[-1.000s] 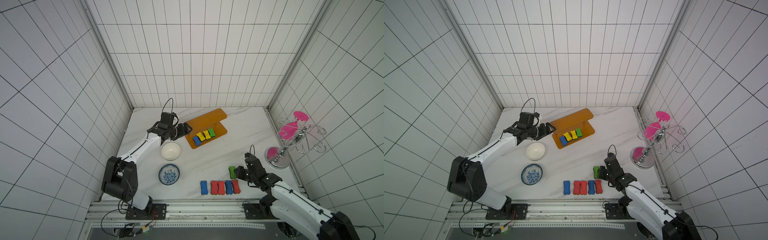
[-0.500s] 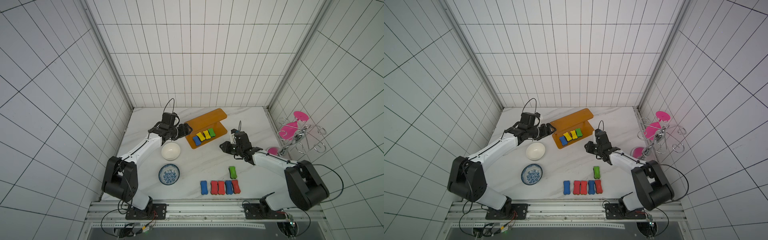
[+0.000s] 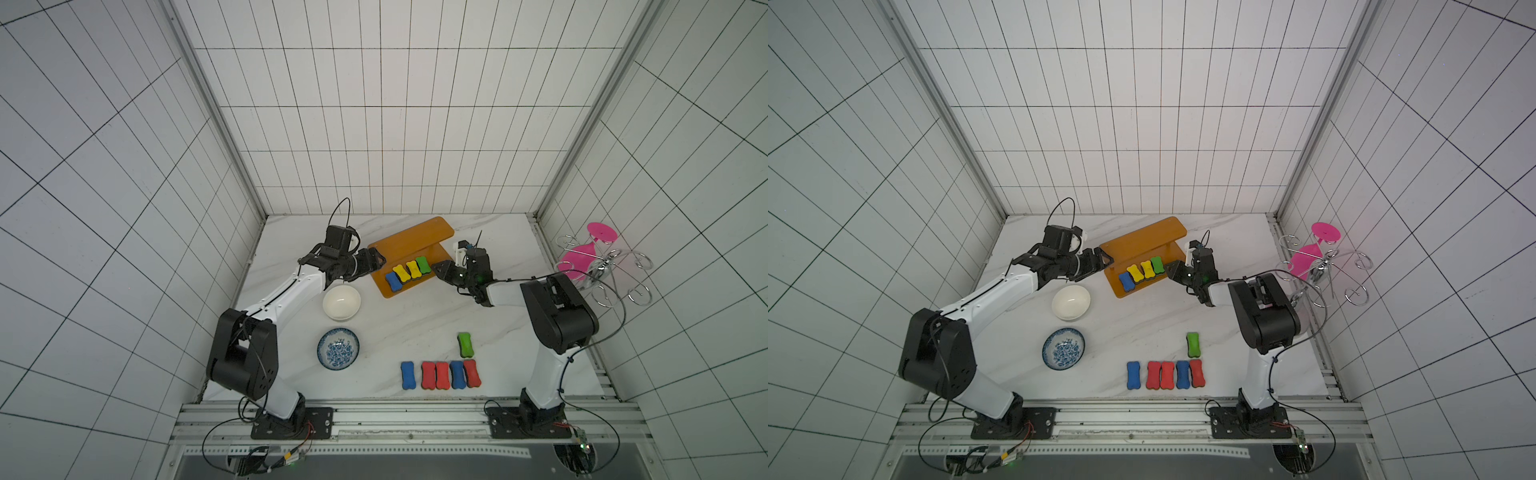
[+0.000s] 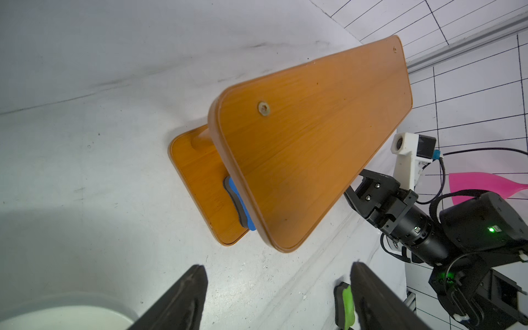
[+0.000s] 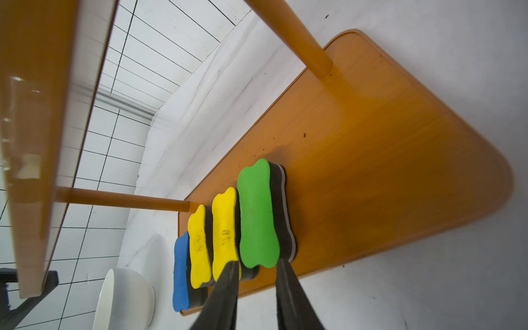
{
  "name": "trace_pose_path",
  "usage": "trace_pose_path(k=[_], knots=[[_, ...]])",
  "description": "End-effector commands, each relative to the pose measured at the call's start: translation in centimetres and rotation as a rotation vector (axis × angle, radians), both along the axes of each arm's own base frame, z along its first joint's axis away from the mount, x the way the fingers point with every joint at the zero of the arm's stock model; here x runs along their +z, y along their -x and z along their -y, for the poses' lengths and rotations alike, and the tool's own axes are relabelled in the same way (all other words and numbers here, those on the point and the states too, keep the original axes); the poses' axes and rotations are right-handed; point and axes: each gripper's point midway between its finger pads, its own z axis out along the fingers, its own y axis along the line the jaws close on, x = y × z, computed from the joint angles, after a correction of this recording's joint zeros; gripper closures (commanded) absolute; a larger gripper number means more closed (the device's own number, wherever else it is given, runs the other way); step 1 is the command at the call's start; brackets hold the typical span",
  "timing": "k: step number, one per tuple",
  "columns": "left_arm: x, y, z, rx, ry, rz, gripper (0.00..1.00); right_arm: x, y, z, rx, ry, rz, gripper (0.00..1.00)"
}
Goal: Remove the whiteboard erasers from the shelf
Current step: Adjust the whiteboard eraser at the shelf.
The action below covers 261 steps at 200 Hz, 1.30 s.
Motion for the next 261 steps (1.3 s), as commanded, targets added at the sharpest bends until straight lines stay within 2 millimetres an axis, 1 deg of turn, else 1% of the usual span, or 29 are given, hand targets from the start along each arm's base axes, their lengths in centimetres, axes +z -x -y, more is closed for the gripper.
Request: trace_pose_path(k=[1, 21, 75, 92, 119, 138, 178, 223, 242, 249, 261], knots=[[-0.2, -0.3, 0.2, -0.019, 0.008, 0.002, 0.18, 1.3, -1.8, -0.3, 0.007, -0.045, 0.06, 0.71], [-0.4, -0.4, 0.4, -0.025, 0.016, -0.005, 0.18, 0.7, -2.3, -0.7, 0.013, -0.043, 0.059, 0.69], [-0.7, -0.3, 0.3, -0.027, 0.025, -0.017, 0.18, -0.4, -3.2, -1.5, 0.031, -0.06, 0.049, 0.69], [-1.0, -0.1, 0.4, -0.027, 0.028, -0.025, 0.18, -1.1, -3.3, -1.6, 0.03, -0.051, 0.044, 0.69], [-1.2, 0.1, 0.2, -0.028, 0.025, -0.029, 0.19, -2.7, -3.0, -2.0, 0.032, -0.017, 0.033, 0.69], [-1.3, 0.0, 0.1, -0.022, 0.021, -0.031, 0.19, -4.0, -2.6, -1.5, 0.0, 0.038, 0.031, 0.7], [-1.8, 0.0, -0.1, -0.019, 0.01, -0.04, 0.19, -5.6, -2.1, -1.4, -0.011, 0.102, 0.019, 0.71], [-2.2, -0.1, -0.2, -0.017, 0.007, -0.05, 0.19, -6.4, -1.7, -1.7, -0.006, 0.128, 0.015, 0.7], [-2.1, -0.1, -0.2, -0.016, 0.008, -0.049, 0.19, -6.1, -1.6, -1.5, -0.012, 0.125, 0.026, 0.7], [-2.2, -0.1, -0.2, -0.017, 0.008, -0.051, 0.19, -6.0, -1.6, -1.4, -0.014, 0.121, 0.026, 0.72], [-2.1, -0.1, -0.2, -0.016, 0.01, -0.051, 0.19, -5.8, -1.5, -0.9, -0.027, 0.128, 0.027, 0.79]])
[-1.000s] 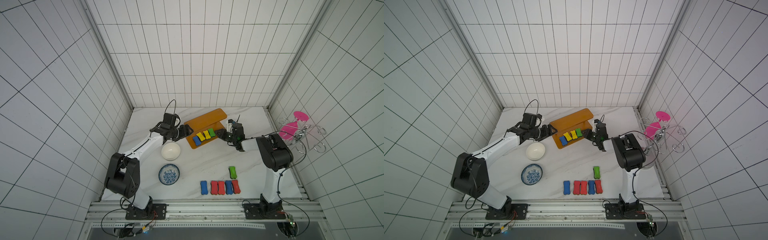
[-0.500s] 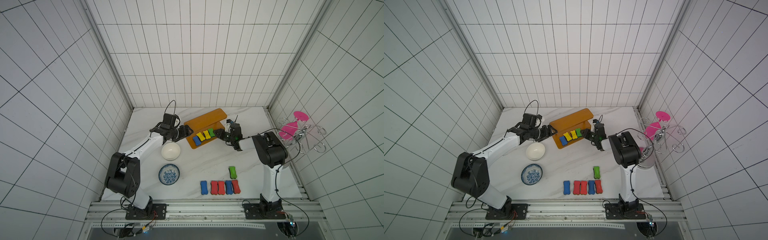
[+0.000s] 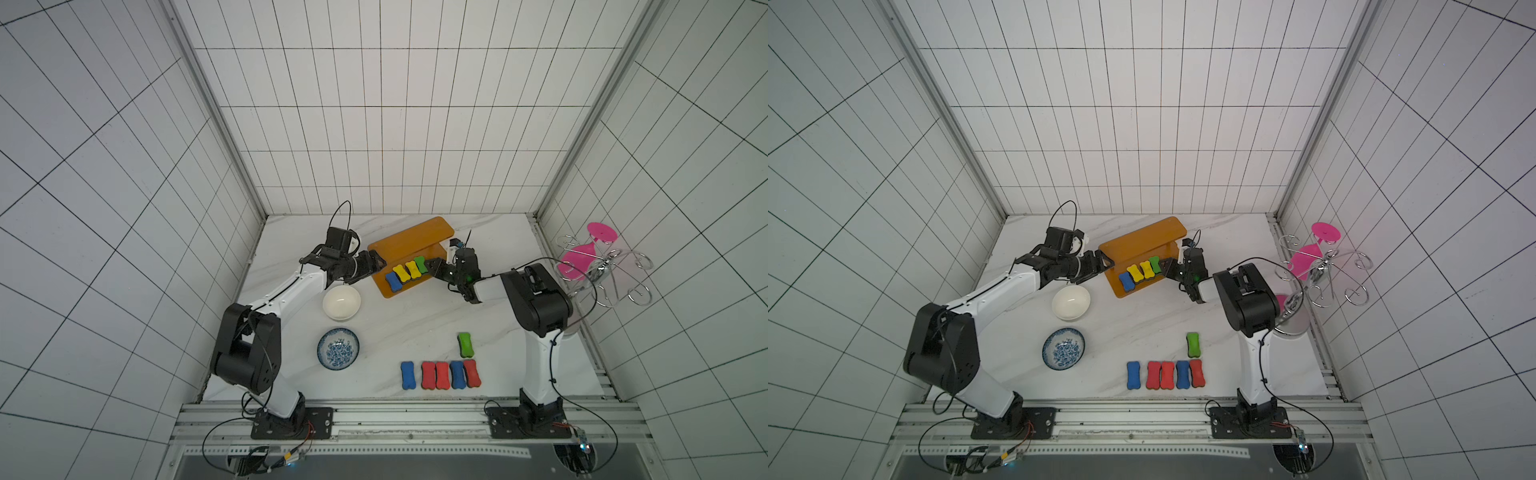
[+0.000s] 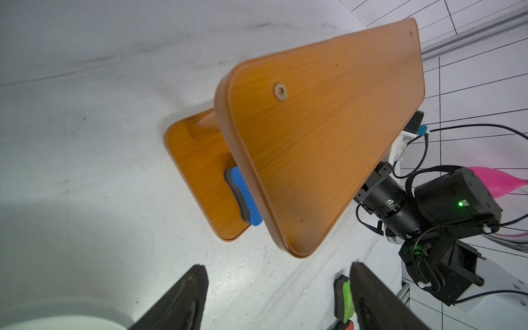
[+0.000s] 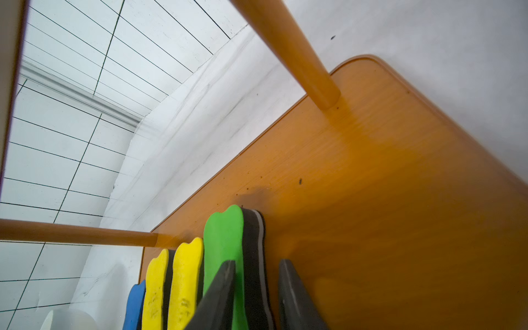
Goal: Remove the whiteboard erasers from the shelf
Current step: Adjust the whiteboard eraser at the shelf, then pick up the whiteboard eraser from the shelf.
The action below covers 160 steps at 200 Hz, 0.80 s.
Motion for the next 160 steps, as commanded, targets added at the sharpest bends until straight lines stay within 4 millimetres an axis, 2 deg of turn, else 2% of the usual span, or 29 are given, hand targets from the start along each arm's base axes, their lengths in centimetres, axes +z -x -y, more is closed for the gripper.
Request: trace_pose_path(k=[1, 43, 85, 108, 128, 160], knots=[[-0.7, -0.1, -0.2, -0.001, -0.008, -0.006, 0.19, -3.3, 1.5, 1.4, -0.027, 0.068, -0.072, 0.79], [-0.6, 0.0, -0.1, -0.003, 0.001, -0.008, 0.19, -2.0, 2.2, 3.5, -0.069, 0.1, -0.053, 0.79], [-0.2, 0.1, -0.1, -0.005, 0.002, 0.003, 0.19, 1.1, 1.9, 3.5, -0.056, 0.048, -0.02, 0.75], [-0.1, 0.1, 0.1, -0.008, 0.006, 0.004, 0.19, 2.3, 1.3, 2.9, -0.034, 0.004, -0.018, 0.72], [-0.1, 0.0, 0.0, -0.008, 0.005, 0.006, 0.19, 2.3, 1.0, 2.1, -0.004, -0.012, -0.025, 0.68], [0.1, 0.0, 0.0, -0.01, 0.005, 0.009, 0.19, 0.5, 0.9, 1.7, 0.017, -0.002, -0.067, 0.64]])
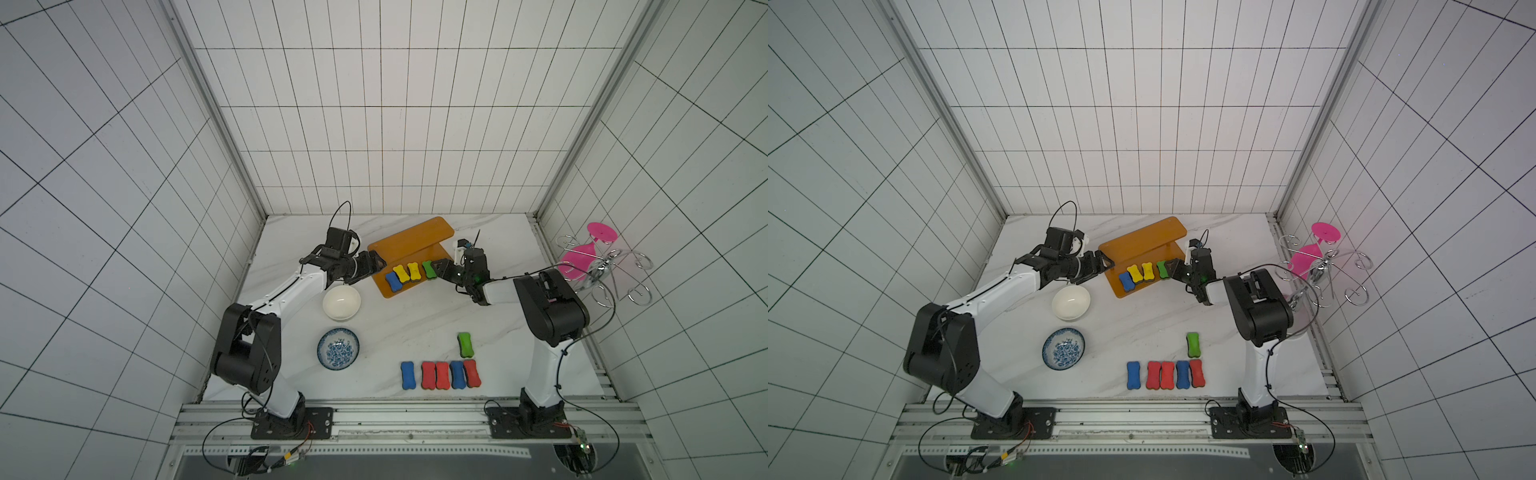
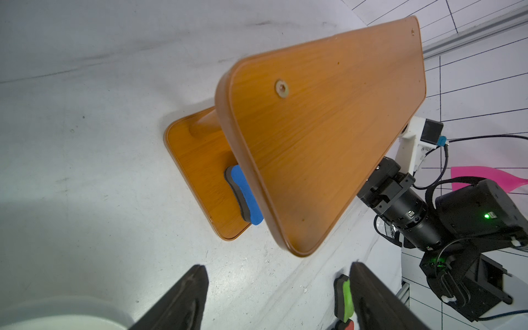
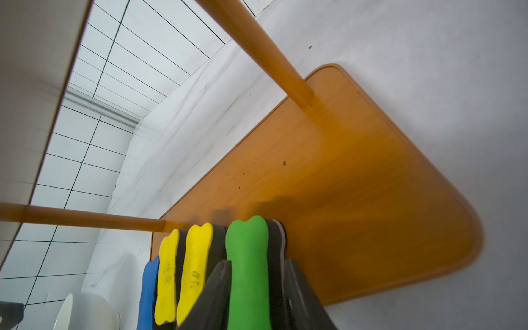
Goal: Remove the whiteboard erasers from the shelf
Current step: Pick up the whiteboard eraser from the shelf.
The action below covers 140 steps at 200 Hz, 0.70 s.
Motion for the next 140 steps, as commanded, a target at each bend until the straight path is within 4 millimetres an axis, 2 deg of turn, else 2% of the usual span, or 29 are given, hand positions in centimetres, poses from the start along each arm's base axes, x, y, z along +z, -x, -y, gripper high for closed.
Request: trace_pose_path(k=[1, 47, 62, 74, 106, 140], knots=[[0.1, -0.1, 0.0, -0.009, 0.004, 0.011, 0.19, -1.4, -0.2, -0.3, 0.027, -0.001, -0.043, 0.64], [0.2, -0.1, 0.1, -0.011, 0.009, 0.01, 0.19, -4.6, 0.5, 0.5, 0.01, 0.061, -0.094, 0.65], [0.2, 0.0, 0.1, -0.011, 0.008, 0.008, 0.19, -5.4, 0.7, 0.7, 0.005, 0.083, -0.11, 0.68], [0.3, -0.1, 0.0, -0.01, 0.007, 0.011, 0.19, -5.9, 1.0, 0.9, 0.003, 0.108, -0.12, 0.75], [0.2, -0.1, -0.2, -0.006, 0.003, 0.008, 0.19, -6.0, 1.2, 1.4, -0.015, 0.169, -0.128, 1.0], [0.5, -0.3, 0.1, -0.008, 0.021, 0.011, 0.19, -4.7, 1.2, 1.5, -0.037, 0.162, -0.131, 1.0]])
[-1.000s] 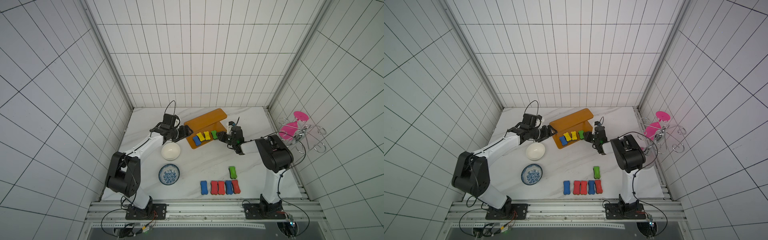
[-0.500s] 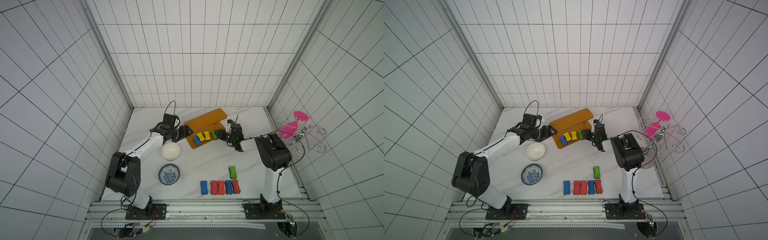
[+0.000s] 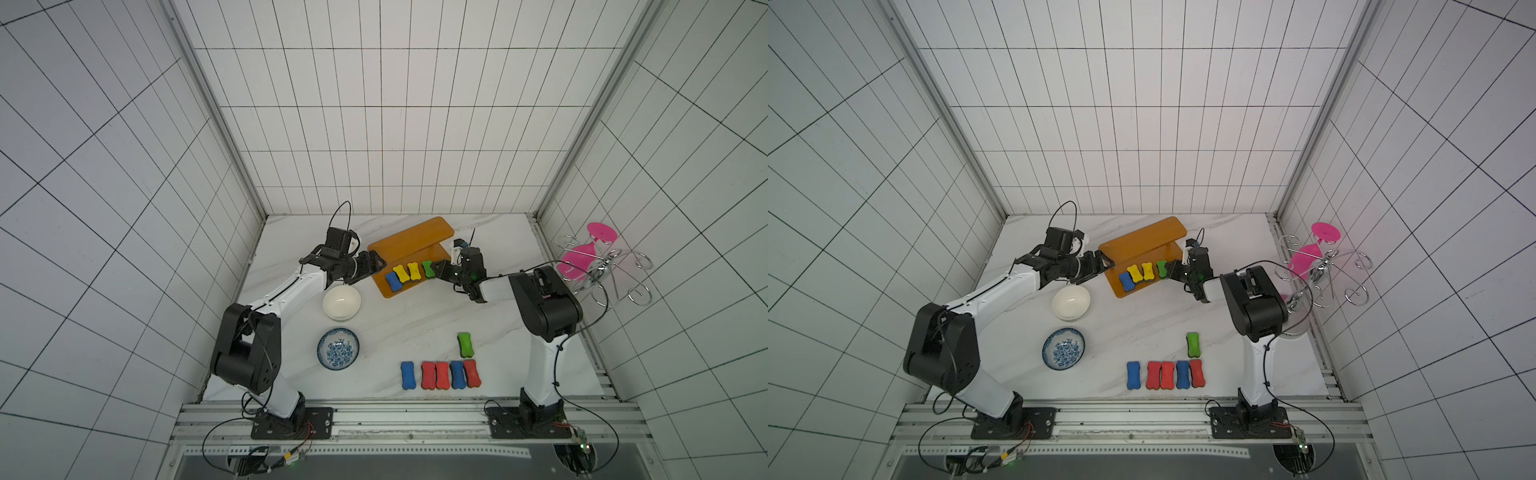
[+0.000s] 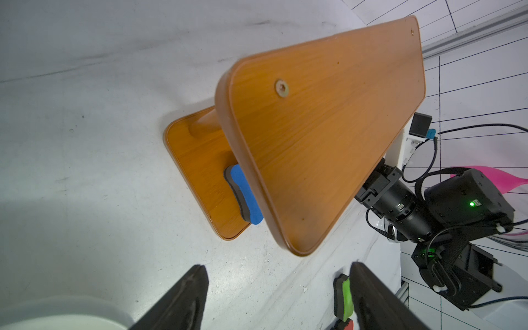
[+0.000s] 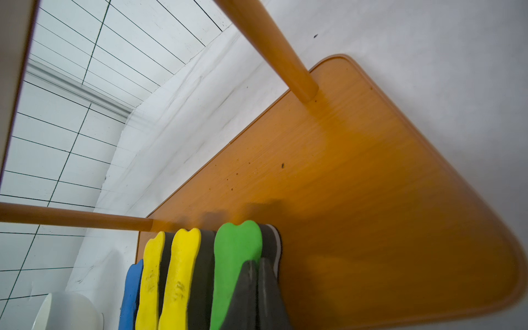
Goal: Remove the whiteboard erasers from the shelf
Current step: Pick up the whiteboard eraser from the shelf.
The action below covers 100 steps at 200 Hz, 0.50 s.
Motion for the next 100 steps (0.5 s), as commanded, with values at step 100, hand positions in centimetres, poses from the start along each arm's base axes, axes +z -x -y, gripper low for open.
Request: trace_pose_path(k=[100], knots=[[1.2, -0.7, -1.4, 0.04, -0.056, 0.048, 0.19, 3.7, 3.3, 2.6, -0.14, -0.002, -0.078, 1.0]])
